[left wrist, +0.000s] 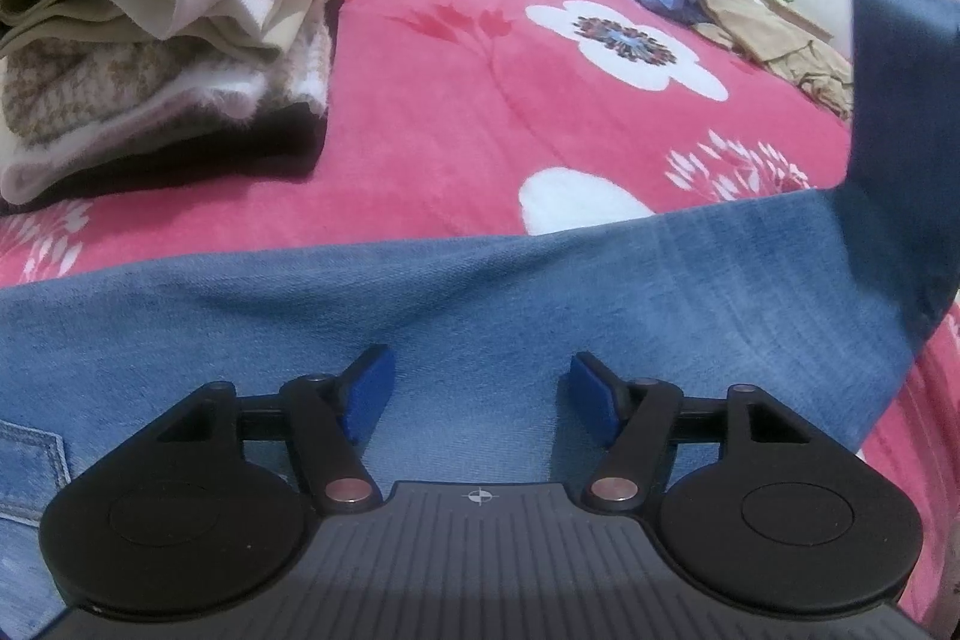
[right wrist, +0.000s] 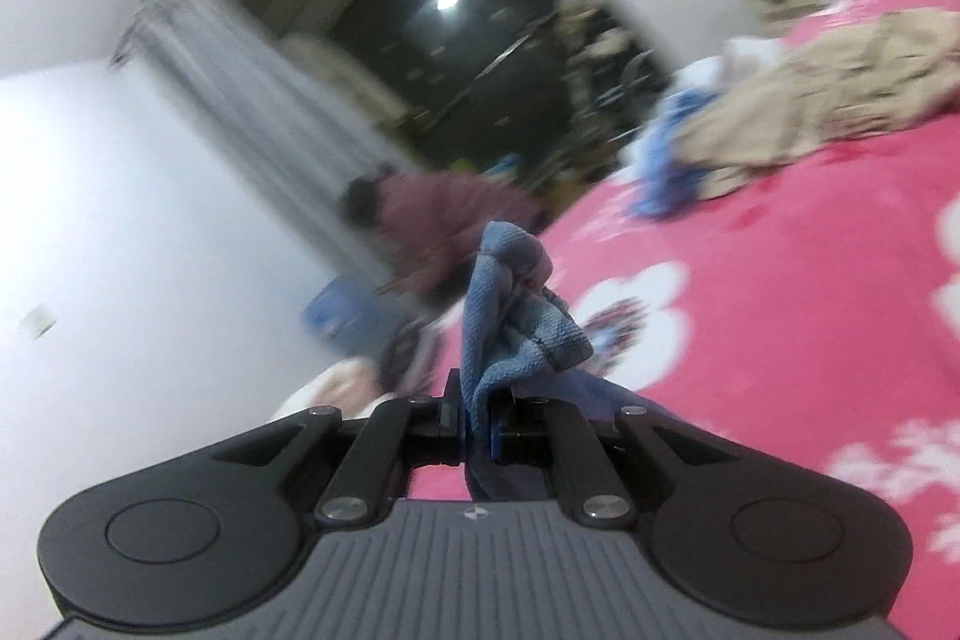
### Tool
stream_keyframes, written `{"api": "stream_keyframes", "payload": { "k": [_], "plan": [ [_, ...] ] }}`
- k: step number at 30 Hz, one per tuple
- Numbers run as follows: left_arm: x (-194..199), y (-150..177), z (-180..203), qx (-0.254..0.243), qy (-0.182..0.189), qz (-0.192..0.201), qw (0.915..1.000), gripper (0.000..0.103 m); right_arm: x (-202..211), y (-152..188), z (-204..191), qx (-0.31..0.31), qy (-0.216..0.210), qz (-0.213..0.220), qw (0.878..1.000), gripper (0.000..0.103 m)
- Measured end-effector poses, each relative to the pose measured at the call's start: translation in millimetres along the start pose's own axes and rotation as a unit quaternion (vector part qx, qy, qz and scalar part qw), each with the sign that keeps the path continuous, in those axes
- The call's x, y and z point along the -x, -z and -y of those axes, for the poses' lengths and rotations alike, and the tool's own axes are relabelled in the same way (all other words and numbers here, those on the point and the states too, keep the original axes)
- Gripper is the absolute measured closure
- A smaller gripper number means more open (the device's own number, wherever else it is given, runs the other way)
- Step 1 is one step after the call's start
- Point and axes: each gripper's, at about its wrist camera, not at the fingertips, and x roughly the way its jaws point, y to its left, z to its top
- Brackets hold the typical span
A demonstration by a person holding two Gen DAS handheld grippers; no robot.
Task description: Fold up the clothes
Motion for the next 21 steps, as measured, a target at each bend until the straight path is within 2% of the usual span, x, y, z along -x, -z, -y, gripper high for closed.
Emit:
{"api": "stream_keyframes", "payload": {
  "k": [8,14,19,21],
  "plan": [
    [0.7,4.8,-2.3,0.0,0.007,0.015,0.9999,0.036,-37.1,25.0,-69.1,0.034,-0.101,-0.075,0.991,0.095],
    [2.3,7.8,-5.9,0.005,0.02,0.027,0.9994,0.036,-61.1,45.0,-124.4,0.07,-0.176,-0.122,0.974,0.095],
    [16.7,-0.2,-25.6,0.046,0.05,0.072,0.9951,0.037,-76.7,61.6,-151.2,0.076,-0.201,-0.161,0.963,0.095],
    [12.4,-7.7,-36.3,0.064,0.052,0.073,0.9939,0.037,-82.0,67.2,-157.0,0.075,-0.204,-0.173,0.961,0.095]
  ]
}}
